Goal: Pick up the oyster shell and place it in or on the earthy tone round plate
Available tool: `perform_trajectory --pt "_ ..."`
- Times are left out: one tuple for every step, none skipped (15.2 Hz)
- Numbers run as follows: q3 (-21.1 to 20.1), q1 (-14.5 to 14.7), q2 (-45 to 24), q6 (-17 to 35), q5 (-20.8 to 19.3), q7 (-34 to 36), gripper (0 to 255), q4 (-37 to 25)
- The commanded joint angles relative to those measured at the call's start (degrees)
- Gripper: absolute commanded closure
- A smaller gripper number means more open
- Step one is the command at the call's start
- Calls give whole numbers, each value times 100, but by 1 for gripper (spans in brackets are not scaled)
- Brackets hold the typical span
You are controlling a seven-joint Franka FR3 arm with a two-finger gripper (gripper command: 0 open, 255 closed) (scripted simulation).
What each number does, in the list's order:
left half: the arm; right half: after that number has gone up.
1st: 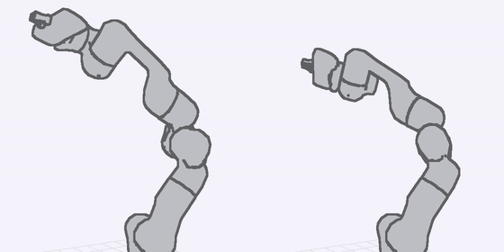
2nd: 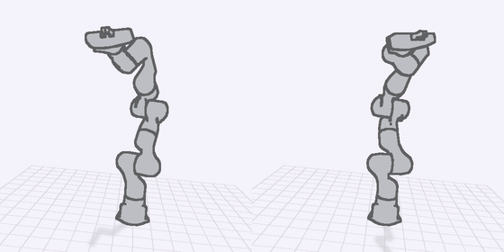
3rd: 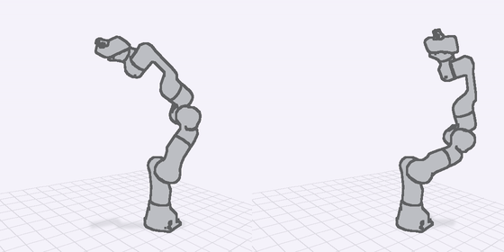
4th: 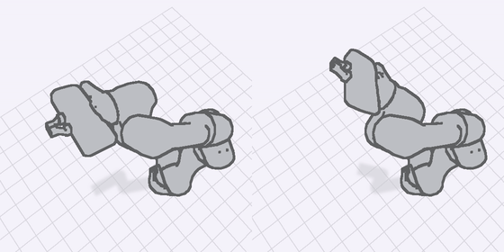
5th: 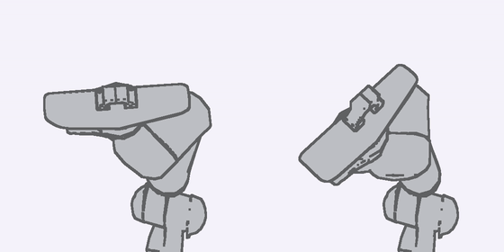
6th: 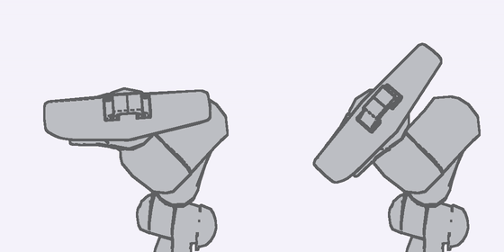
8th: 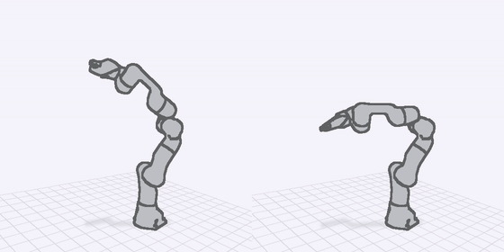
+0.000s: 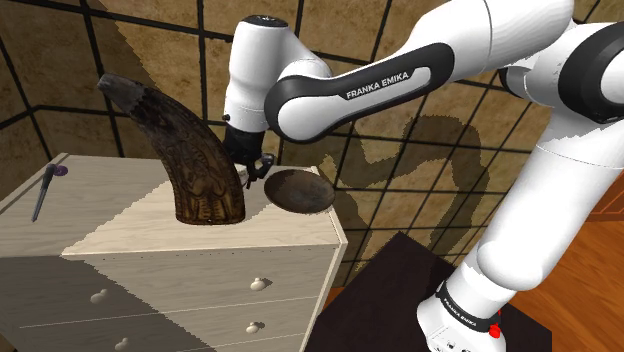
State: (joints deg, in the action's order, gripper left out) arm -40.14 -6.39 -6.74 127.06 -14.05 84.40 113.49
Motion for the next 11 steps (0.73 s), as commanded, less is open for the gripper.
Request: perform_trajectory --pt "-4 8 -41 69 1 5 255 10" --pt "-4 13 -52 71 -9 15 255 6" --pt "-4 13 -53 71 -10 15 255 5" --pt "-7 16 -51 68 -9 20 255 4" --pt "-5 18 -63 74 -20 27 255 2" --pt "0 6 -45 80 -3 2 255 18" --pt "-7 -1 -10 14 37 -30 255 -26" --pt "-13 -7 23 -53 74 -61 255 -71" --pt "-18 -13 55 -120 110 -90 255 -117" --pt "-23 -19 86 -188 144 -119 255 -165" --pt "-27 -24 115 -256 177 -147 255 -214"
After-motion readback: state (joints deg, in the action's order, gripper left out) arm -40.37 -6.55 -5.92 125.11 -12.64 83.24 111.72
